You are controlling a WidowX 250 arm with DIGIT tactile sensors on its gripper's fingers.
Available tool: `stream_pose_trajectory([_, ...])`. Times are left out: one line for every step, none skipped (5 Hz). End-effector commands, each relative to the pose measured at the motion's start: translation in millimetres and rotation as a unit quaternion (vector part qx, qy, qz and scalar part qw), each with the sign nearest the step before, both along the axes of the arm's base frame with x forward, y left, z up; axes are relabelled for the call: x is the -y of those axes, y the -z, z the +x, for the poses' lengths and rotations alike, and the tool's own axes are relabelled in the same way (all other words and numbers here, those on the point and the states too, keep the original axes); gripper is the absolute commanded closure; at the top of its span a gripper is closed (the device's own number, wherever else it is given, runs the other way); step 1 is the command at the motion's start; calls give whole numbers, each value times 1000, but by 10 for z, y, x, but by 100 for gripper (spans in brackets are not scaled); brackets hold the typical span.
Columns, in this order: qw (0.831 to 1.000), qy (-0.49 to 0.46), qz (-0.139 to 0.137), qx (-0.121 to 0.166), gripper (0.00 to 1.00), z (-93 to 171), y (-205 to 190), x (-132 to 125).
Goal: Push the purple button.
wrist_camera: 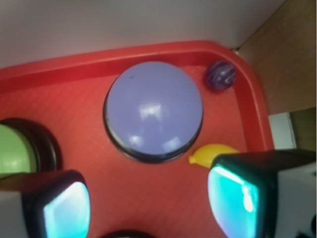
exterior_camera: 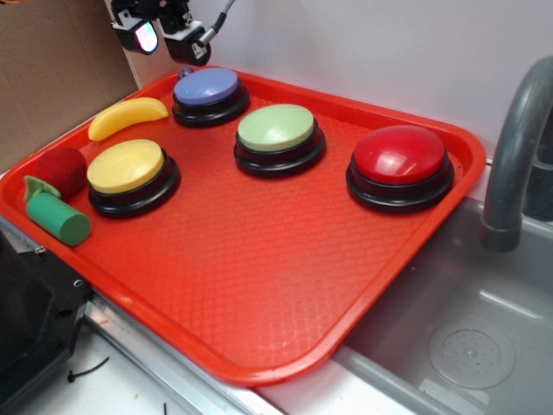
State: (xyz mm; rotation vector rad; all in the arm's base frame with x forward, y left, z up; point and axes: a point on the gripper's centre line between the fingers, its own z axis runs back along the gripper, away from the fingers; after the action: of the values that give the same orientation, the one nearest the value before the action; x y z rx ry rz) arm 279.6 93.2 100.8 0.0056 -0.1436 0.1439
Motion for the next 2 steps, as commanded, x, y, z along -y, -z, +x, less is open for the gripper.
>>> stream_pose_trajectory([999, 18, 14, 35, 0, 128, -454, 57])
stream_pose_trajectory([999, 17, 17, 43, 0, 129, -515, 84])
